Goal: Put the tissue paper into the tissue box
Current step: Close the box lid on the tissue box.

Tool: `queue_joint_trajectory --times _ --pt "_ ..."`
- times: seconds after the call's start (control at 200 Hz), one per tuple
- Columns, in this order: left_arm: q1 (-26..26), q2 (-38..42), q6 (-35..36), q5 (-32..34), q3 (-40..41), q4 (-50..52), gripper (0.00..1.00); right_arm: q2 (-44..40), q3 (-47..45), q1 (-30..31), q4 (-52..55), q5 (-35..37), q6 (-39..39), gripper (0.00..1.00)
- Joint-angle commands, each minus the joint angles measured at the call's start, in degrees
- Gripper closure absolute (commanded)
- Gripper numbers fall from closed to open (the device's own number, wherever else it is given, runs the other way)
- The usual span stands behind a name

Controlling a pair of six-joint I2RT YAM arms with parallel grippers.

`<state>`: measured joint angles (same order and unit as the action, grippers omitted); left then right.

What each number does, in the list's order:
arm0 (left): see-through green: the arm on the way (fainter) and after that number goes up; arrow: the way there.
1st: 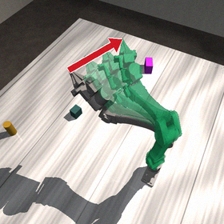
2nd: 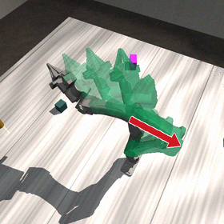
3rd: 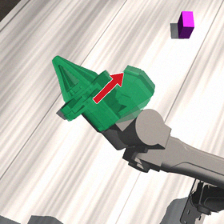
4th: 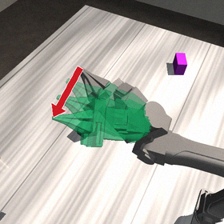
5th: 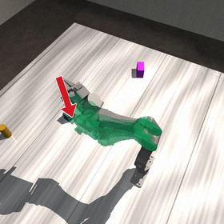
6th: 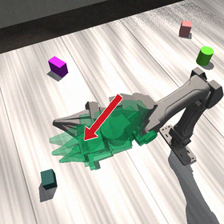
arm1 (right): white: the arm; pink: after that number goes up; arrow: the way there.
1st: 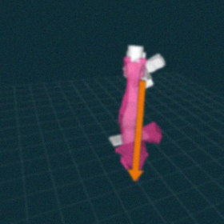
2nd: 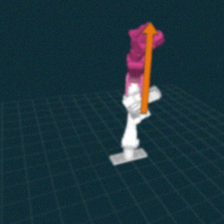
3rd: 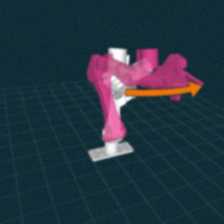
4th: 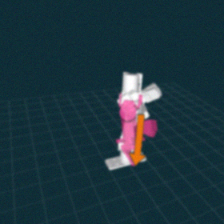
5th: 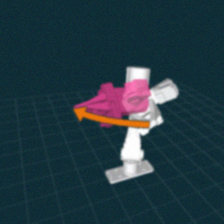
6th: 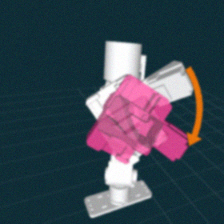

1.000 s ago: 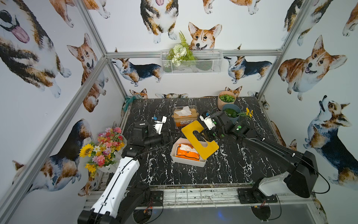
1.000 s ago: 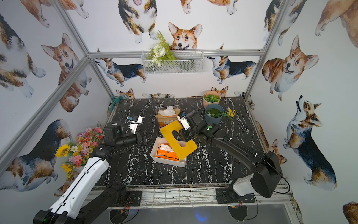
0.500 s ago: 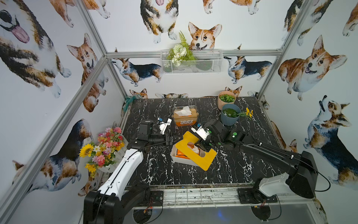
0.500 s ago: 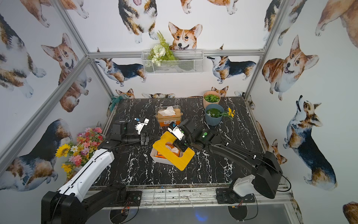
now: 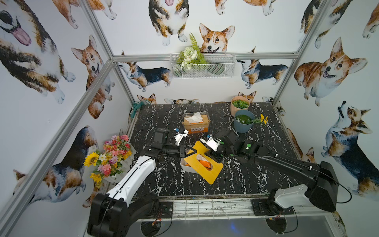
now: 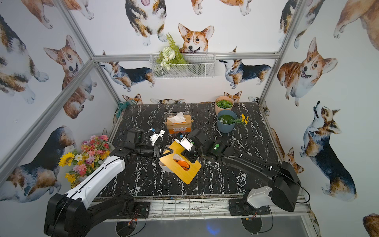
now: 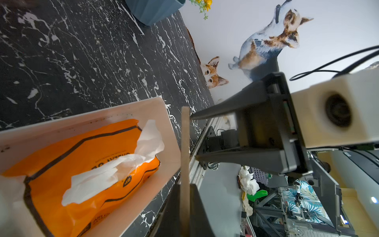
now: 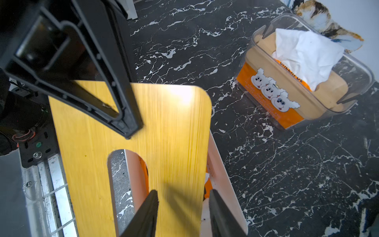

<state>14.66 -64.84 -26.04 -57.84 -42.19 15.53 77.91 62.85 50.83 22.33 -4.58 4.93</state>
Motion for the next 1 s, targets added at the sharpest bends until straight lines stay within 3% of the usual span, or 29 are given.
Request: queue_joint_trajectory --times 0.0,0.13,0.25,0.425,0.576,0.756,0.996 --pt "0.0 1.0 -4.4 -1.5 3.0 -7.2 1.00 -0.8 -0.3 0.1 -3.9 1.3 -0.2 0.93" --pt "0.0 3.1 -12.0 -2.2 6.2 -16.3 1.00 -2.7 -0.4 0.1 -5.8 2.5 -2.9 0.62" --pt "-0.2 4.4 -18.6 -2.2 8.4 -23.8 1.00 -6.4 -2.3 0.1 -10.2 1.7 -7.2 0.44" --pt "-2.0 6.1 -30.0 -2.9 11.7 -37.0 1.00 -13.2 -6.8 -0.2 -19.5 -2.9 -20.6 0.21" --pt "-3.7 6.7 -35.6 -2.8 12.6 -42.9 1.00 -18.4 -10.1 -2.8 -25.1 -7.1 -31.9 0.17" --pt "-5.5 6.0 -44.7 -2.6 14.7 -54.3 1.00 -25.4 -16.3 -11.5 -30.6 -14.2 -46.9 0.18" --pt "-7.3 2.1 -56.2 -1.3 16.6 -69.6 1.00 -34.3 -25.9 -18.6 -32.1 -17.9 -59.8 0.15"
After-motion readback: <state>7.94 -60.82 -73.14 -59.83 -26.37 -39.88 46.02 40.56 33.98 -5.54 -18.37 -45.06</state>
